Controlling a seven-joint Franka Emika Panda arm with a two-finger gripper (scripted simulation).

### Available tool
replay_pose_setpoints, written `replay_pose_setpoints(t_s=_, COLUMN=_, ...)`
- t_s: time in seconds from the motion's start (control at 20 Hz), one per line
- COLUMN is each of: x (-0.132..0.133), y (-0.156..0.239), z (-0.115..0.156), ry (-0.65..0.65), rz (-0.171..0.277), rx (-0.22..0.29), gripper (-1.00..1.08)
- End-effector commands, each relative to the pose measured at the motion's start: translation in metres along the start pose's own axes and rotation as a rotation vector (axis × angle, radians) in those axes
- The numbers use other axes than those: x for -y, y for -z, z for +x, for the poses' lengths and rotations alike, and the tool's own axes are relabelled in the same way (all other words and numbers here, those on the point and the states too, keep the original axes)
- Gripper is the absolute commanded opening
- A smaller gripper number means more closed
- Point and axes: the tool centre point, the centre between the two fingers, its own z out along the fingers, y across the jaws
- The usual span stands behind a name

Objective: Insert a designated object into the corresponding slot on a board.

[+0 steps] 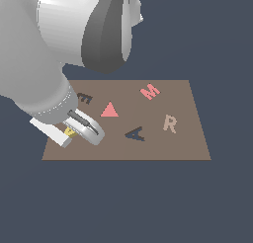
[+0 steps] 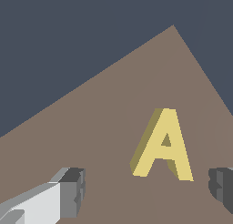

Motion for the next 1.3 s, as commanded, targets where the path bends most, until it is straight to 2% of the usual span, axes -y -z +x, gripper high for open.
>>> replay_pose_setpoints(t_s=0.0, x=-0.009, y=-0.008, z=0.009, ry=-0.046, rz=0.002, rx=-0.002, gripper=1.00)
replay_pose_setpoints(t_s=0.3, x=-0.020, y=-0.017, z=0.017, ry=-0.095, rz=0.004, rx=-0.002, gripper=1.00)
replay_pose_setpoints(t_s=0.9, x=-0.020, y=-0.037, z=0.017, ry=-0.096, rz=0.004, rx=-0.002, gripper=1.00)
replay_pose_setpoints(t_s=0.95, x=-0.020, y=-0.037, z=0.017, ry=-0.096, rz=0.004, rx=-0.002, gripper=-1.00)
replay_pose_setpoints(t_s=1.25, x=-0.020, y=-0.037, z=0.017, ry=-0.096, rz=0.004, rx=-0.002, gripper=-1.00)
